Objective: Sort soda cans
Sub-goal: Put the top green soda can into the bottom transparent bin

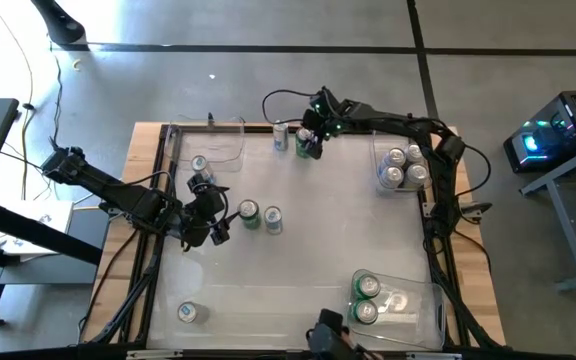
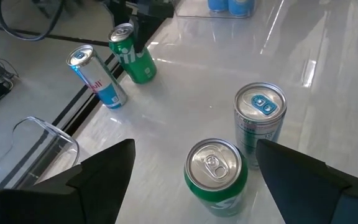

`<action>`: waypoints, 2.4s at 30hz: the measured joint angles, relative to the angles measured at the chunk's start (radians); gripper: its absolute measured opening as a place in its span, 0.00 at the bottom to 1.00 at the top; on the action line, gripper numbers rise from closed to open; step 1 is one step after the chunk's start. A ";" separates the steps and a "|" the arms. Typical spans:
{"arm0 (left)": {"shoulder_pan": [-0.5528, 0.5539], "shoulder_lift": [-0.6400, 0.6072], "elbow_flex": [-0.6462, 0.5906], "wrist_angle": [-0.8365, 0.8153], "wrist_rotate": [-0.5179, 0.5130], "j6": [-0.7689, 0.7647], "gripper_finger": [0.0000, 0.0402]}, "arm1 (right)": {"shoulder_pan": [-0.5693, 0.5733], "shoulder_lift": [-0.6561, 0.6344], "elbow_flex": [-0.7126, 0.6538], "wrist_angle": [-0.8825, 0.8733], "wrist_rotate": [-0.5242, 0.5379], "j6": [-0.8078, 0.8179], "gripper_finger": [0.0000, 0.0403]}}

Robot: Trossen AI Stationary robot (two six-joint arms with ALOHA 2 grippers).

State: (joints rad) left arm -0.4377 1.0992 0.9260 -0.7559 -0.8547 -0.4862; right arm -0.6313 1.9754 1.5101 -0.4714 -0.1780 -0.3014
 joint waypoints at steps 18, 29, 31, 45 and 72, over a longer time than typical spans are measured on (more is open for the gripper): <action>-0.137 0.000 -0.013 -0.018 -0.039 -0.139 0.82 | 0.341 -0.487 -0.001 -0.282 0.220 0.109 0.71; -0.228 0.000 -0.014 -0.026 -0.157 -0.237 0.82 | 1.040 -0.743 0.000 -0.520 0.573 0.696 0.71; -0.237 0.000 -0.014 -0.026 -0.180 -0.244 0.82 | 1.177 -0.742 0.000 -0.567 0.631 0.845 0.71; -0.245 0.000 -0.014 -0.001 -0.233 -0.245 0.82 | 1.766 -0.516 -0.001 -0.929 0.823 1.856 0.71; -0.242 0.000 -0.014 0.003 -0.327 -0.209 0.82 | 1.871 -0.463 -0.557 -0.453 0.880 2.053 0.71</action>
State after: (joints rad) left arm -0.6800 1.0996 0.9123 -0.7531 -1.1819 -0.6951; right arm 1.2394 1.5120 0.9527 -0.9241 0.7022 1.7515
